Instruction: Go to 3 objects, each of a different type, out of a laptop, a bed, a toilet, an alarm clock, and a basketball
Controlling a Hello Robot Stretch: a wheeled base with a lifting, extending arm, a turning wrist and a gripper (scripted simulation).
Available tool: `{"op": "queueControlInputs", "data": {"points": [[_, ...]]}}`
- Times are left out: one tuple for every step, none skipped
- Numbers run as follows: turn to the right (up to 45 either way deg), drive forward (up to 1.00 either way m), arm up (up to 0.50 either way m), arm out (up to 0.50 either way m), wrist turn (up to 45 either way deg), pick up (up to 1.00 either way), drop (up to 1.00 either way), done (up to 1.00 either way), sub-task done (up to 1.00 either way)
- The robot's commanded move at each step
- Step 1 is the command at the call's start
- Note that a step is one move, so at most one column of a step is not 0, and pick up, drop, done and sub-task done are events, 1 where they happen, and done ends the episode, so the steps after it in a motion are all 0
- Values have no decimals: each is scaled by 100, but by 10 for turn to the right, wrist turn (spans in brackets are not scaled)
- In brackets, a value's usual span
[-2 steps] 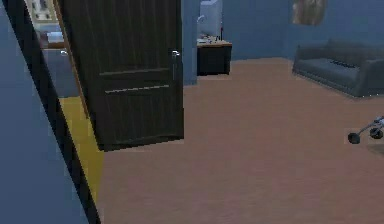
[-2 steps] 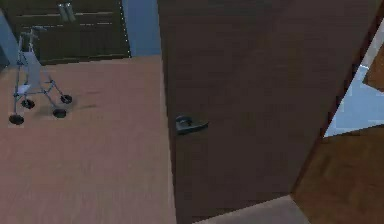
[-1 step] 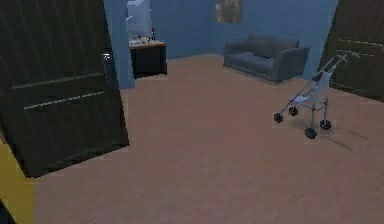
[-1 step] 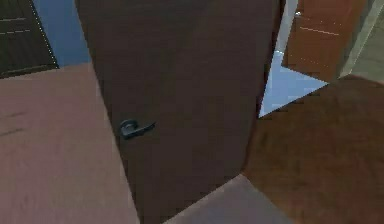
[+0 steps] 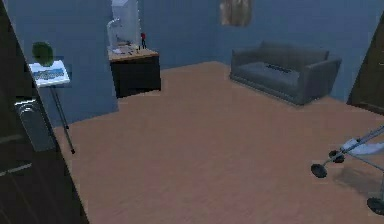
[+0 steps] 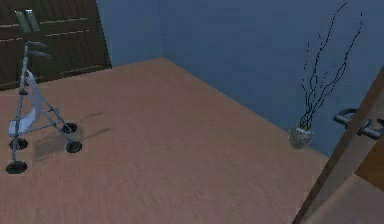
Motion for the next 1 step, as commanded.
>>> {"op": "queueControlInputs", "data": {"points": [[30,0,0,0,0,0,0,0,0]]}}
